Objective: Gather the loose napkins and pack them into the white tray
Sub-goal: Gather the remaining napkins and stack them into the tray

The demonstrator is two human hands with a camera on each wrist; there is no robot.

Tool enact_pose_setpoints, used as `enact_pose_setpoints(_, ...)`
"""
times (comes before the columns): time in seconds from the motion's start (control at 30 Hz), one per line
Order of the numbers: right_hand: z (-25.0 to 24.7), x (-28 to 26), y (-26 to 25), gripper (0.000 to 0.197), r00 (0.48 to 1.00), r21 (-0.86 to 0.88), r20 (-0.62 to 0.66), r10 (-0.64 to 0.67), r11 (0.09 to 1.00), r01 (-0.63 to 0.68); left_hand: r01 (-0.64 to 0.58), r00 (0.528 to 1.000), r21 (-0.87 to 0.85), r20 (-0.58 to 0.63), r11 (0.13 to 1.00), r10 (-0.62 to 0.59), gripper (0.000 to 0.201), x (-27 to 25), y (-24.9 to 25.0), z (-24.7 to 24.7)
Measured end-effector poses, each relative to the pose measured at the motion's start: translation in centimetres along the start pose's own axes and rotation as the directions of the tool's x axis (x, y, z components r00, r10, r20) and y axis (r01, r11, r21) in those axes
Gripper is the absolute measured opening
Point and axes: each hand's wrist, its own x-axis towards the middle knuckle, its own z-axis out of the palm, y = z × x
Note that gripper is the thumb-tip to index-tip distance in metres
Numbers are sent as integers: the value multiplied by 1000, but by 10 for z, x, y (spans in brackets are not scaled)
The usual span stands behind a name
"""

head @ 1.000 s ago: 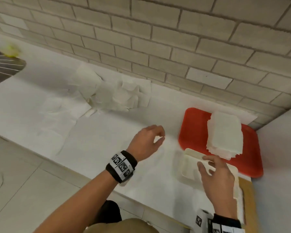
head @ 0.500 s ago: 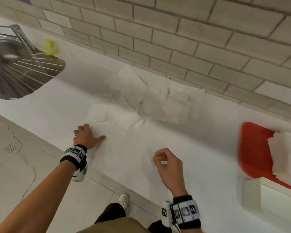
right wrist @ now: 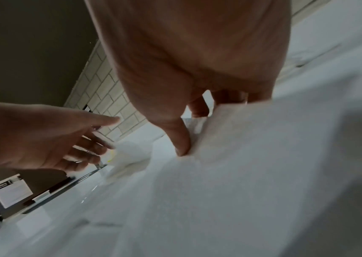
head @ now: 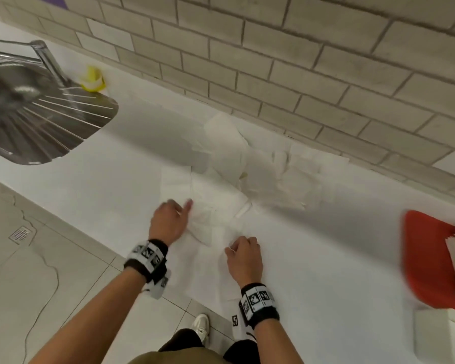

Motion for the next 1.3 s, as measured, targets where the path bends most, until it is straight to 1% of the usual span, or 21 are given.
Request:
enact_pose_setpoints(0.07, -7, -3, 13, 11, 998, 92, -63, 24, 996, -18, 70, 988, -87, -130, 994, -81, 69, 42, 1, -16)
enact_pose_setpoints(0.1, -12, -5, 18, 15, 995, 149, -91, 40, 989, -26, 123, 981, -75, -142, 990, -133, 74, 63, 1, -20)
enact_pose_setpoints(0.17, -22, -7, 28, 24, 989, 289, -142, 49, 957, -6, 264, 963, 89, -82, 960, -257, 90, 96, 0, -15)
enact_pose_setpoints(0.23, -34, -10, 34, 28, 978, 389, -198, 65, 921, 18, 332, 942, 214, -19, 919, -336, 100, 115, -2, -7)
enact_pose_setpoints(0.27, -40, -11, 34, 31, 974, 425, -217, 72, 905, 27, 335, 938, 223, 10, 915, -346, 95, 124, -3, -3)
enact_pose_setpoints(0.33, -55, -16, 32, 40, 969, 531, -217, 119, 847, 15, 326, 936, 165, 82, 931, -342, 70, 140, -4, -2)
enact_pose_setpoints(0.43, -76, -21, 24, 62, 967, 722, -158, 199, 692, -24, 231, 968, -11, 99, 973, -229, 35, 149, -3, -4)
enact_pose_setpoints(0.47, -83, -22, 21, 58, 967, 753, -141, 213, 657, -35, 182, 981, -101, 80, 978, -175, 26, 143, 0, -6)
enact_pose_setpoints(0.53, -94, -21, 14, 35, 977, 804, -79, 196, 592, -54, 75, 997, -255, 24, 964, -71, 33, 116, 11, -9)
enact_pose_setpoints(0.6, -107, -24, 3, 22, 996, 868, 18, 85, 493, -58, -87, 996, -384, -34, 919, 80, 38, 79, 29, -19)
enact_pose_setpoints(0.67, -120, -30, -13, 27, 996, 927, 75, -44, 372, -54, -301, 949, -473, -66, 828, 307, 34, 42, 47, -30)
enact_pose_setpoints(0.7, -126, -33, -23, 30, 992, 949, 84, -99, 313, -49, -367, 919, -521, -75, 770, 388, 32, 25, 56, -35)
enact_pose_setpoints(0.77, -136, -38, -42, 32, 983, 971, 86, -161, 232, -47, -400, 886, -612, -67, 682, 459, 27, -8, 71, -41)
enact_pose_setpoints(0.8, -138, -38, -49, 32, 983, 974, 67, -168, 225, -27, -392, 879, -644, -51, 657, 475, 25, -24, 78, -43)
enact_pose_setpoints(0.9, -136, -36, -62, 27, 989, 947, -20, -147, 313, 66, -286, 888, -730, 41, 620, 458, 13, -61, 93, -46)
enact_pose_setpoints(0.97, -134, -35, -64, 25, 991, 940, -40, -126, 331, 80, -131, 919, -785, 132, 605, 371, 36, -80, 102, -51)
enact_pose_setpoints(1.03, -132, -35, -64, 23, 994, 936, -47, -100, 342, 78, -11, 929, -820, 203, 572, 310, 52, -89, 106, -53)
enact_pose_setpoints(1.07, -131, -36, -63, 23, 994, 935, -56, -89, 344, 83, -14, 929, -825, 199, 565, 313, 49, -91, 106, -50)
enact_pose_setpoints(1.17, -122, -39, -61, 32, 998, 937, -62, -8, 343, 61, -111, 932, -807, 119, 579, 344, 20, -93, 104, -35)
enact_pose_setpoints(1.23, -114, -41, -57, 49, 997, 939, -7, 73, 344, -18, -138, 926, -815, 95, 563, 364, 13, -91, 104, -24)
enact_pose_setpoints(1.3, -109, -41, -46, 46, 992, 932, 48, 117, 352, -87, -183, 931, -783, 56, 595, 361, 14, -82, 100, -15)
